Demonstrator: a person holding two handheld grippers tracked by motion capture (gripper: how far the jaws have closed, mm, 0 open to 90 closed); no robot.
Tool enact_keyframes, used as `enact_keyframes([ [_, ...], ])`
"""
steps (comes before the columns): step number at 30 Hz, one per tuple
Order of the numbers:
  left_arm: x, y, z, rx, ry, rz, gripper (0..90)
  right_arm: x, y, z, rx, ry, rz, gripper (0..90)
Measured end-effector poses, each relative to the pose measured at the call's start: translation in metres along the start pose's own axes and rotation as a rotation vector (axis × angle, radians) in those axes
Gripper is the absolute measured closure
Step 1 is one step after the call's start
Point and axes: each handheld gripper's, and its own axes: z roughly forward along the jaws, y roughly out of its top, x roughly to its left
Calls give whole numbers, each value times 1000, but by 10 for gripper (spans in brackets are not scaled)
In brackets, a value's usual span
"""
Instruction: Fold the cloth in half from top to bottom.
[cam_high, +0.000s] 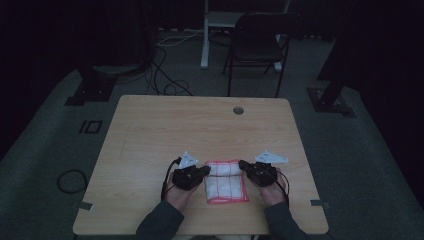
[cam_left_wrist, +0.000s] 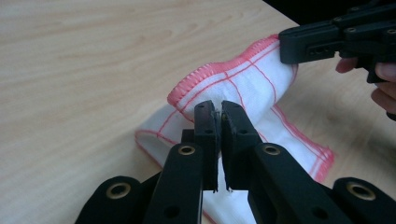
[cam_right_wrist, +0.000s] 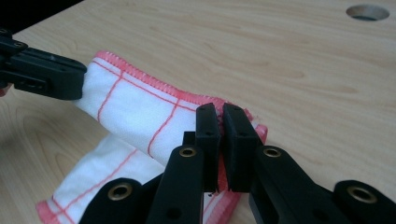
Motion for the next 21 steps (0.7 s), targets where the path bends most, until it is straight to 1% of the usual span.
enact_keyframes([
  [5, -6, -12, 2, 30, -5, 3, 859, 1, -12, -2, 28, 7, 7, 862],
  [7, -6, -18, 4, 38, -6, -8, 859, 2, -17, -3, 35, 13, 9, 861],
  [10, -7, -26, 6, 64, -7, -11, 859, 4, -22, -3, 55, 20, 5, 861],
  [12, -7, -28, 6, 69, -8, -11, 858, 5, -24, -2, 62, 22, 2, 861],
  [13, -7, -33, 6, 70, -8, -17, 858, 5, -25, -2, 66, 23, 2, 860],
  [17, -8, -37, 6, 84, -8, -14, 847, 7, -31, -3, 83, 27, -2, 859],
  [19, -8, -38, 6, 84, -10, -19, 836, 8, -31, -3, 81, 27, 0, 859],
  [21, -7, -37, 4, 78, -2, -15, 805, 8, -32, -3, 82, 26, -2, 859],
])
